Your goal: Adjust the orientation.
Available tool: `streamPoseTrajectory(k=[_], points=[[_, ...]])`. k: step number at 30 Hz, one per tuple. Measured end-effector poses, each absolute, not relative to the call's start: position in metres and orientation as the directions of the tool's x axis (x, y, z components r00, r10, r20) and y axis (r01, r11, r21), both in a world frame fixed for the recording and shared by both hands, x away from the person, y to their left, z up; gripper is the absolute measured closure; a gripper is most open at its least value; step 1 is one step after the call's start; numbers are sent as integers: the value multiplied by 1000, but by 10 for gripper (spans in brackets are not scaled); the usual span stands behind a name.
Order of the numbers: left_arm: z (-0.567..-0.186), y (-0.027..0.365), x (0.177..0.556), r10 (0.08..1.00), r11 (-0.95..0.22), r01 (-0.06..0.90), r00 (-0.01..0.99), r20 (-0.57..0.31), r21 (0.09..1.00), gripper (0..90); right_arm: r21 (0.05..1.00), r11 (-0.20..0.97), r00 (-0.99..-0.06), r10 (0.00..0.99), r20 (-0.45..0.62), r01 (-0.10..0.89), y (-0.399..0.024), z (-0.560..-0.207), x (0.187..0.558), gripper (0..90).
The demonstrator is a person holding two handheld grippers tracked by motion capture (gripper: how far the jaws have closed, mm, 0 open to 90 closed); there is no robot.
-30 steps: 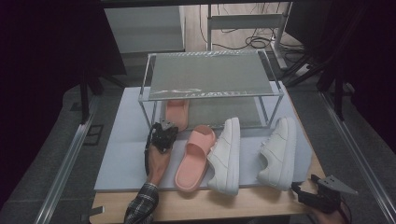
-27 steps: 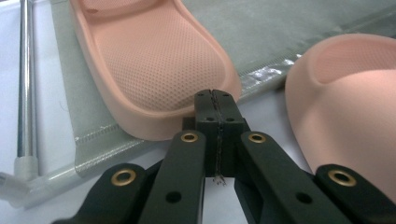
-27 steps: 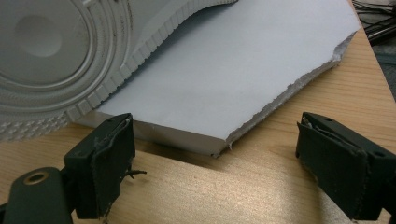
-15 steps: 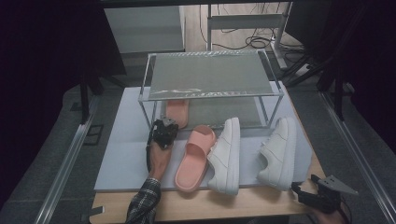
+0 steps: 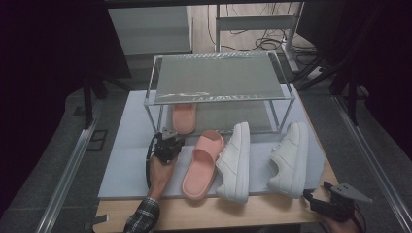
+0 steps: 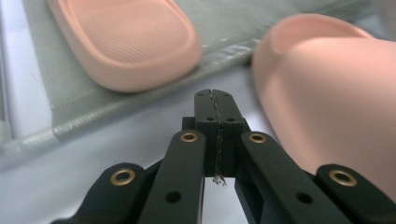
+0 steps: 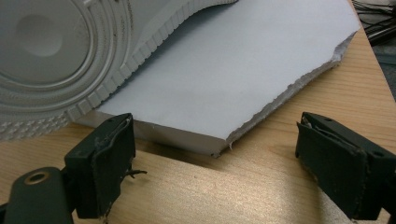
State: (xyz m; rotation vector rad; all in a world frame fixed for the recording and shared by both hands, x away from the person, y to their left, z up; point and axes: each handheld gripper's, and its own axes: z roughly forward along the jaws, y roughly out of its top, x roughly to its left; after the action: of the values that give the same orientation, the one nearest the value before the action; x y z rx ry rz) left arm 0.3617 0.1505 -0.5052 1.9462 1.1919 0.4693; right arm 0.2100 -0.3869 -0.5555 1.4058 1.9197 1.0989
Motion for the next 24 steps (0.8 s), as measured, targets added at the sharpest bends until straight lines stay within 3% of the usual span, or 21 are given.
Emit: streamPoseTrajectory(k=[2,12,24], points=[[-504,153,354,859,-246,570,503,-96,784,895,840,135,-330,942,55,525,-387,-556,210,121],[-495,157,321,826,-216,551,544,-150,806,668,840,136,-329,943,53,525,-387,-556,210,122],[-487,135,314,783,-243,535,600,-162,809,618,841,135,-328,943,53,524,-386,-556,210,122]])
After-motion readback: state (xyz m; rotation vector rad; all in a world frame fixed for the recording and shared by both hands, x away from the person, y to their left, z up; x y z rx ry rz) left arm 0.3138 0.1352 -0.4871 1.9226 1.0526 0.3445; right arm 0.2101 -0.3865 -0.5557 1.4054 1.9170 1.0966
